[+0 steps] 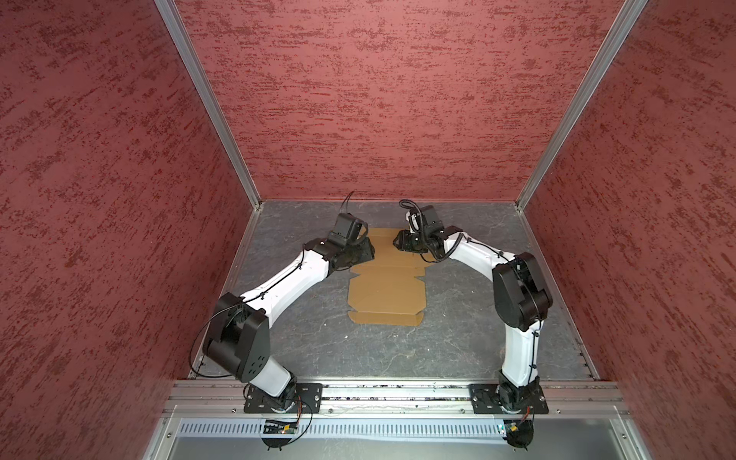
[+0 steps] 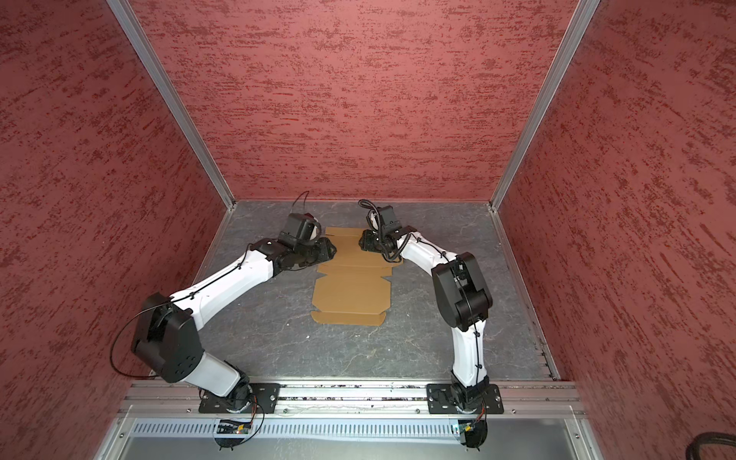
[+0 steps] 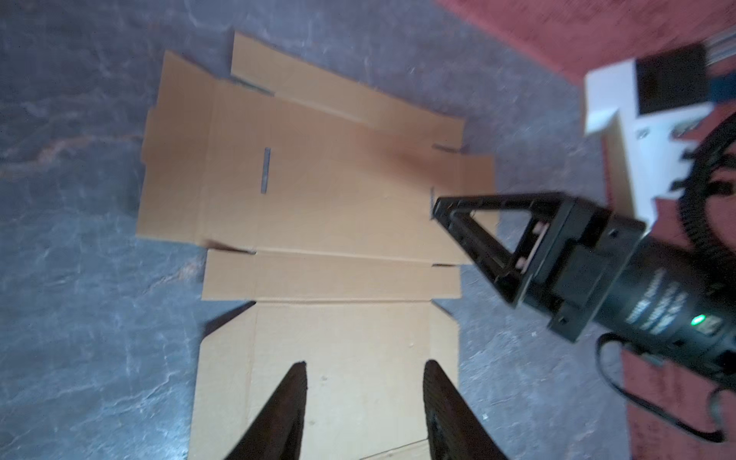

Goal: Fold the paper box

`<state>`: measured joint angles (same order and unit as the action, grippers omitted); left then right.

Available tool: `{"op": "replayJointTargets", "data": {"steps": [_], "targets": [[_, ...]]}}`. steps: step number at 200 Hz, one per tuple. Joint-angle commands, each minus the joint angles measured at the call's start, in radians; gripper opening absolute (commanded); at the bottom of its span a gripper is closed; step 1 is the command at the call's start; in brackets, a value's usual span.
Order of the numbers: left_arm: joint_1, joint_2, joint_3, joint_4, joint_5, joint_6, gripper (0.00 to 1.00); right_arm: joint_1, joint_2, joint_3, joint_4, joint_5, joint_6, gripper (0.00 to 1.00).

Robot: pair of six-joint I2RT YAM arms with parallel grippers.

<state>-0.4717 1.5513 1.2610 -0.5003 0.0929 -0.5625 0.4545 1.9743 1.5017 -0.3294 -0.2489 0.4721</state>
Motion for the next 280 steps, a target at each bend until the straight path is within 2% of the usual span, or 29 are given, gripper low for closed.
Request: {"op": "replayJointTargets", "data": {"steps": [1, 18, 41, 62, 110, 196, 214, 242, 280], "targets": [[0.064, 0.043, 0.024, -0.040, 0.097, 0.065, 0.48, 0.001, -0.035, -0.030, 0.007, 0.006, -0.025, 0.50], [0.125, 0.069, -0.002, 0.008, 0.148, 0.060, 0.53, 0.001, -0.044, -0.051, 0.014, 0.023, -0.030, 0.50], [0.196, 0.103, -0.044, 0.099, 0.212, 0.064, 0.67, 0.001, -0.045, -0.083, 0.039, 0.005, -0.028, 0.50], [0.235, 0.160, -0.019, 0.085, 0.220, 0.090, 0.71, 0.003, -0.038, -0.103, 0.063, -0.006, -0.020, 0.48], [0.265, 0.301, 0.074, 0.040, 0.196, 0.140, 0.66, 0.016, -0.010, -0.144, 0.106, -0.030, -0.001, 0.43], [0.279, 0.425, 0.192, -0.007, 0.098, 0.210, 0.63, 0.052, 0.010, -0.195, 0.128, -0.024, 0.023, 0.40], [0.278, 0.452, 0.217, -0.019, 0.077, 0.224, 0.59, 0.058, 0.018, -0.194, 0.123, -0.022, 0.023, 0.40], [0.282, 0.499, 0.247, -0.027, 0.069, 0.234, 0.55, 0.063, 0.026, -0.197, 0.121, -0.022, 0.025, 0.39], [0.285, 0.553, 0.278, -0.026, 0.076, 0.239, 0.54, 0.068, 0.025, -0.196, 0.117, -0.021, 0.025, 0.39]]}}
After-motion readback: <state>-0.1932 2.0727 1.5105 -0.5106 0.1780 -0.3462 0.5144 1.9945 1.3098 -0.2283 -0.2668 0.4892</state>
